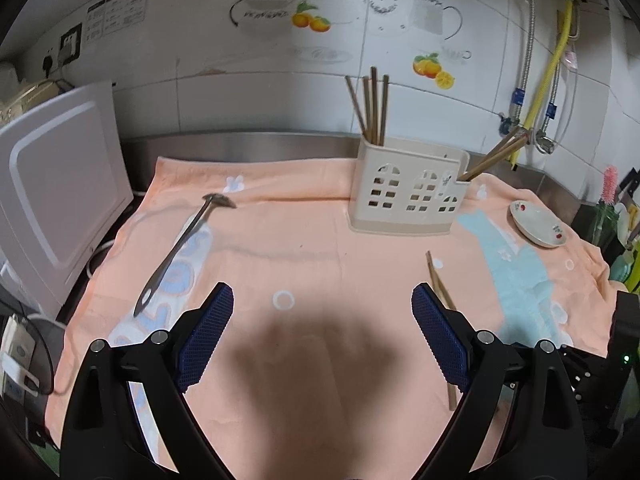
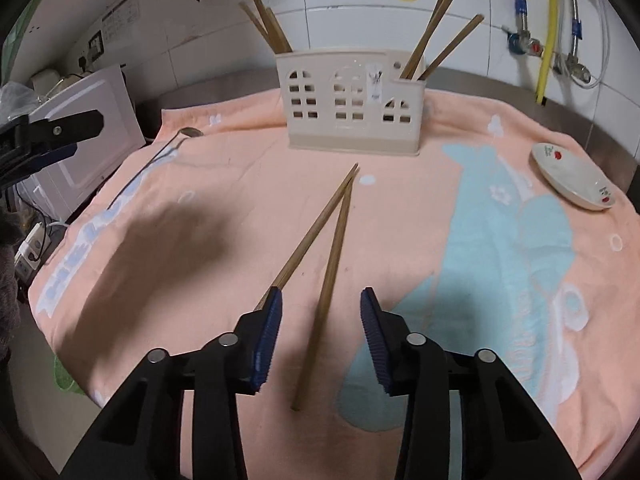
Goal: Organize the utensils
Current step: 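Move both open tools back down to the last chopsticks on the towel, then close the left tool on a chopstick while the right tool grasps the other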
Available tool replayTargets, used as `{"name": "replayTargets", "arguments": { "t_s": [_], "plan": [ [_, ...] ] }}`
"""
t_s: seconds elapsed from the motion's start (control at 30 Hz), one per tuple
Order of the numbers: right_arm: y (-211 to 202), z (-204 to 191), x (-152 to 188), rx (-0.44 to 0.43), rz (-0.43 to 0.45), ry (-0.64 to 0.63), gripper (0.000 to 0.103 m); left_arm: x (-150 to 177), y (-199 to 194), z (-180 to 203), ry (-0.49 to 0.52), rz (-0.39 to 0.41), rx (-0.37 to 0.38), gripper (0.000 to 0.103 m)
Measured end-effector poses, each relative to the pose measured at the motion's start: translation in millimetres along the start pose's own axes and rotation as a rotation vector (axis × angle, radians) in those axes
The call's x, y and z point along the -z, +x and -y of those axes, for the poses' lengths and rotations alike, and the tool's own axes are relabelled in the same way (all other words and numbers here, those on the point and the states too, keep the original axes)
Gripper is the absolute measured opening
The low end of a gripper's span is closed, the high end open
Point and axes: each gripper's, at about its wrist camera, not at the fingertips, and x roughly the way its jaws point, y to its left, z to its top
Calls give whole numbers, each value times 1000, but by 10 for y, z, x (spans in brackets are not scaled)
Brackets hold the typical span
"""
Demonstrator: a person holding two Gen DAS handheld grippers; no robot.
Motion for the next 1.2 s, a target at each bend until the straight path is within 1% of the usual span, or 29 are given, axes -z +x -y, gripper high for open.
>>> {"name": "replayTargets", "arguments": {
  "t_s": [0.13,0.17,0.23,0.47,0.77,0.87,0.97,1.2],
  "plan": [
    [90,-19,16,0,-10,18,30,48,27,-45,-12,-14,-2,90],
    [114,-19,19,-1,-16,25,27,57,35,-57,-14,-17,-2,90],
    [153,-26,27,-2,-23,31,24,75,45,-75,-18,-21,1,90],
    [265,-20,10,11,-35,54,18,127,118,-94,-22,-46,4,90],
    [404,25,20,12,-69,69,13,171,192,-82,-26,-71,6,90],
    [417,19,25,18,-67,63,12,180,227,-71,-27,-79,5,90],
    [425,9,24,33,-64,52,9,201,258,-52,-24,-90,8,90],
    [392,35,28,39,-54,54,8,236,285,-8,-22,-105,16,90]
  ]
}}
